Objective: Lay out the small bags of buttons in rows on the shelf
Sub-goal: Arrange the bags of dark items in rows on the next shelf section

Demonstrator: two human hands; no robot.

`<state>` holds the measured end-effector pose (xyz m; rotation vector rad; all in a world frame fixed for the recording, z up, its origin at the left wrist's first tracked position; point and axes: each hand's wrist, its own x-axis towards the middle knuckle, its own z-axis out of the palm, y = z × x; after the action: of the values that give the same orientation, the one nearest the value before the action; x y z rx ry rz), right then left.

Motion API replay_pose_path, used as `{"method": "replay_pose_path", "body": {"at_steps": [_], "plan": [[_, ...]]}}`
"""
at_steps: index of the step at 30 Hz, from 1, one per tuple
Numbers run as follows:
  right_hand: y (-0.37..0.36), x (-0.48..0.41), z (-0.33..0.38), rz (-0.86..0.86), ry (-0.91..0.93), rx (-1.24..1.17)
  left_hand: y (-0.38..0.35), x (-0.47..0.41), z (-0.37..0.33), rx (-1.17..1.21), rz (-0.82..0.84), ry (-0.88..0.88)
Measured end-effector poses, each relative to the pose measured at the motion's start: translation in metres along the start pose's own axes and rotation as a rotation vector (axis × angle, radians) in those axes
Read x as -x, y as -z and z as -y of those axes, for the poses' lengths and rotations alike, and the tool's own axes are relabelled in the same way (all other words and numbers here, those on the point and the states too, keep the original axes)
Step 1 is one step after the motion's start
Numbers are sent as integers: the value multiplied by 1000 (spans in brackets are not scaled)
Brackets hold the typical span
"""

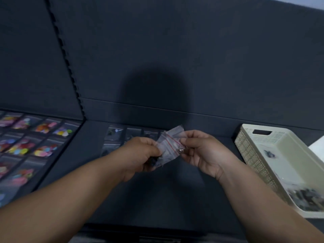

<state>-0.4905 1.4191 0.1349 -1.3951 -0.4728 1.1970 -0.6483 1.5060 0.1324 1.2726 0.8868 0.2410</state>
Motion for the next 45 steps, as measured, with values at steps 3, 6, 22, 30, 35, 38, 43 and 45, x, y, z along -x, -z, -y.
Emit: {"method": "replay_pose_path", "body": {"at_steps": [3, 6, 22, 30, 35, 38, 43, 45], "plan": [[-6, -7, -5, -38, -25, 15, 20, 2, 5, 72, -55, 17], [-11, -12, -9, -30, -38, 31, 31, 2, 8, 189, -94, 29], [-39, -22, -45, -53, 16, 327, 53, 6, 4, 343, -306, -62], [-27, -16, -59, -198, 533, 1368, 60, 11, 5, 339, -326, -77], [-9, -15, -72, 268, 703, 1525, 59, 11, 7, 342, -323, -80], [-7, -17, -74, 310, 653, 1545, 57, 10, 6, 328, -320, -83], [-12, -22, -77, 280, 724, 1604, 57, 8, 3, 318, -322, -84], [-14, -24, -78, 295, 690, 1638, 57, 7, 1, 315, -327, -88]]}}
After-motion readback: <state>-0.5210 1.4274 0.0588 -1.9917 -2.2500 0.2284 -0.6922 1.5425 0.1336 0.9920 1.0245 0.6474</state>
